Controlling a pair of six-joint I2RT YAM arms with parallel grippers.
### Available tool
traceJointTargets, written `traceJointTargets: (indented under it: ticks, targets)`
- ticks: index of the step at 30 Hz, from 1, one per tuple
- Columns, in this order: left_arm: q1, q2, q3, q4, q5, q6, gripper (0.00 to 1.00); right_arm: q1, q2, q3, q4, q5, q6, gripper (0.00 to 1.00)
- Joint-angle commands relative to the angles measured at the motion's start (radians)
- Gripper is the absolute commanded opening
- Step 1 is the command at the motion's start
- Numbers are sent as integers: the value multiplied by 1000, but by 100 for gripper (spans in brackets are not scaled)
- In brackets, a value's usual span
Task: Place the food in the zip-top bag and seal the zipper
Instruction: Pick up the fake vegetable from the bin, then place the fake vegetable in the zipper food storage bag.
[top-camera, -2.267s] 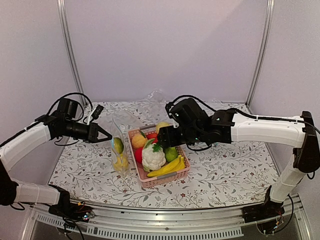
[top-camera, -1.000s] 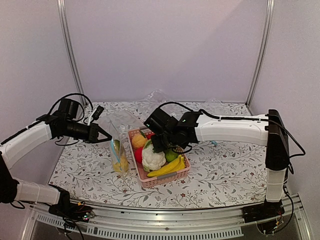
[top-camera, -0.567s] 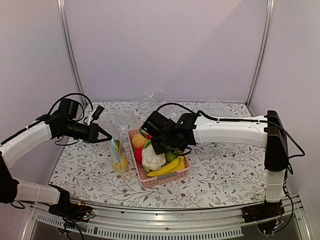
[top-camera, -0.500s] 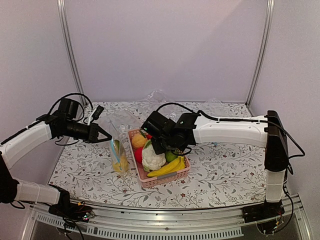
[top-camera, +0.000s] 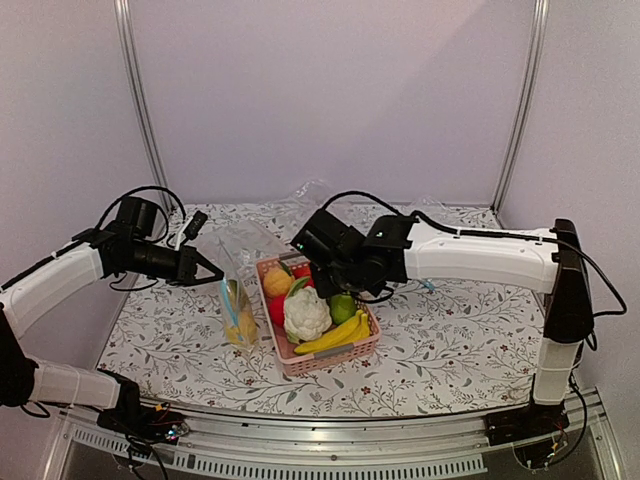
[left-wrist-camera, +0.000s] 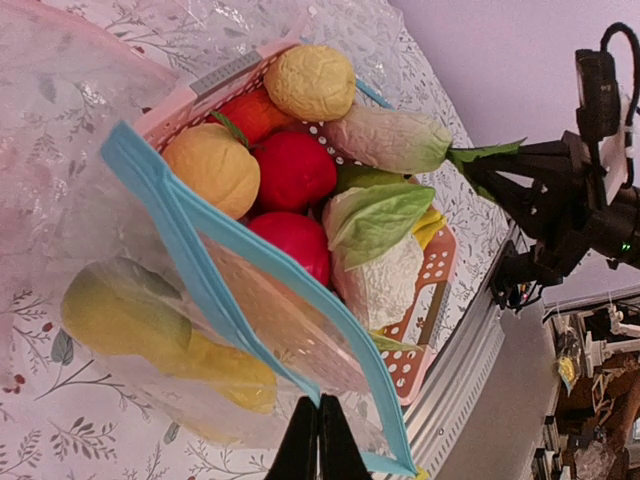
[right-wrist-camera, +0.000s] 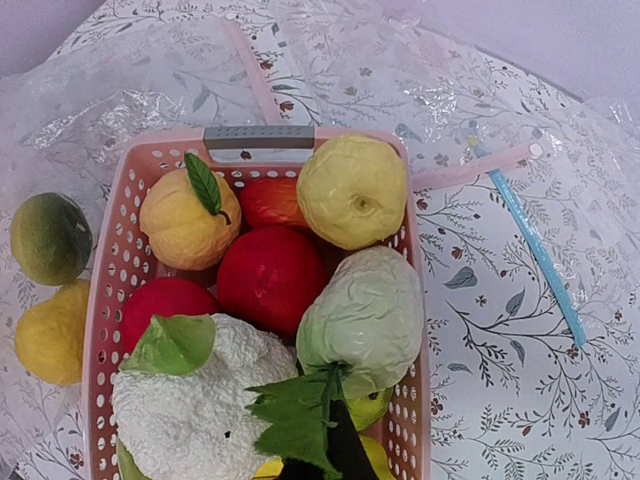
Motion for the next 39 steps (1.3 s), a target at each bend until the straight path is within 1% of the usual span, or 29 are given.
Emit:
traceJointTargets:
  ticks: [1,6,9,16,19,29,39]
  targets:
    - [10,-13,13,3,11,-4,0,5,-129,-35,13,49,-7,0]
    - [-5,-20,5,6,5,-19,0,4,-240,-106,65,60,-27,0]
    - [-31,-28,4,24,6,-26,0,5,-294,-147,121,37,-41,0]
    - [-93,-20,18,65,33,-53,0,7,-453,-299,360,-123,-67,0]
    - [-108,-10,29,76,35,-58,0,19,-490,-322,428,-180,-83,0]
    - [-107,21,29,93,56,-56,0,108,-421,-247,557,-293,-147,0]
    - [-108,24,17,99,44,-70,0,140,-293,-129,574,-335,-134,0]
